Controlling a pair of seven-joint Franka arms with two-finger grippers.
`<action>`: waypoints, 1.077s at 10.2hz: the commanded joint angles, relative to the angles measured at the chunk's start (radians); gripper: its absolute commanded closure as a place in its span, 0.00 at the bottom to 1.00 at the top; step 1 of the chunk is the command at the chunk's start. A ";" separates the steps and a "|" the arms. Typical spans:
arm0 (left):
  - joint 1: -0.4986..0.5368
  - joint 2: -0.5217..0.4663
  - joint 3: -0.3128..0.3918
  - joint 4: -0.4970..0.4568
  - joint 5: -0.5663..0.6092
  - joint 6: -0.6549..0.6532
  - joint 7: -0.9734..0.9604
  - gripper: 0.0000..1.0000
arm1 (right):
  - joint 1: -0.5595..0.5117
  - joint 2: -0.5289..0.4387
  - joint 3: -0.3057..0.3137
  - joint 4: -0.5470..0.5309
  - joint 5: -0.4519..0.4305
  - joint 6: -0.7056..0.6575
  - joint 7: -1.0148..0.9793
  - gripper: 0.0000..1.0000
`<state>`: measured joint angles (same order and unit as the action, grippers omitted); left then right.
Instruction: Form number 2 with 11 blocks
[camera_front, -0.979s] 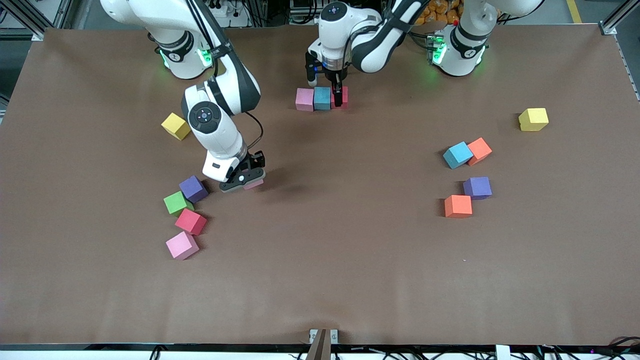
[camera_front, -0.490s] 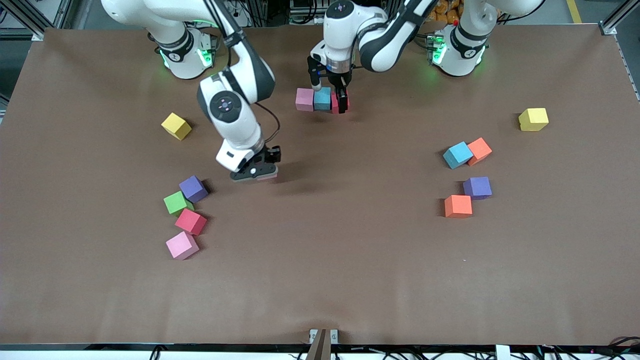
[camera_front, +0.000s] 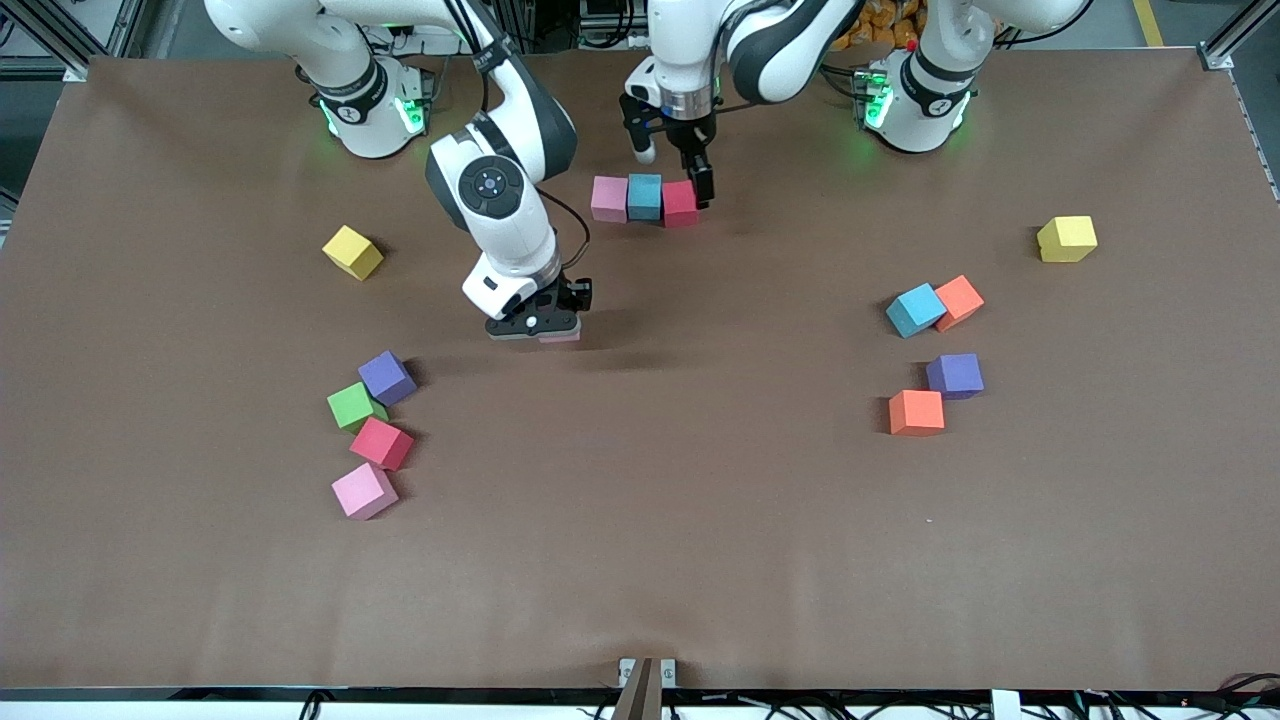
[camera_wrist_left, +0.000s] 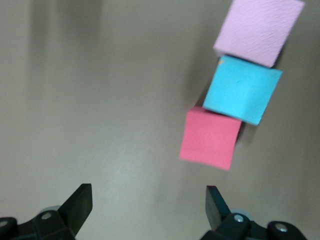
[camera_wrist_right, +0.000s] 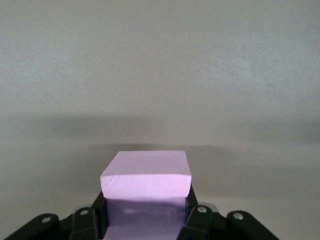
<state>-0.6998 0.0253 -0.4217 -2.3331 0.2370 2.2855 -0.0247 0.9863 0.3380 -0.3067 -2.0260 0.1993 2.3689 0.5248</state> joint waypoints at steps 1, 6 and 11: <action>0.142 -0.071 0.001 0.062 -0.057 -0.195 0.020 0.00 | 0.049 -0.005 0.000 0.004 0.012 -0.011 0.110 0.75; 0.375 -0.009 0.117 0.251 -0.058 -0.383 0.019 0.00 | 0.207 0.070 0.000 0.048 0.014 0.058 0.346 0.76; 0.434 0.085 0.251 0.262 -0.116 -0.241 0.019 0.00 | 0.308 0.208 0.011 0.184 0.014 0.058 0.504 0.76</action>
<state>-0.2751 0.0781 -0.1822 -2.0935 0.1494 2.0130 -0.0109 1.2940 0.4987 -0.2958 -1.8988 0.1998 2.4318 1.0121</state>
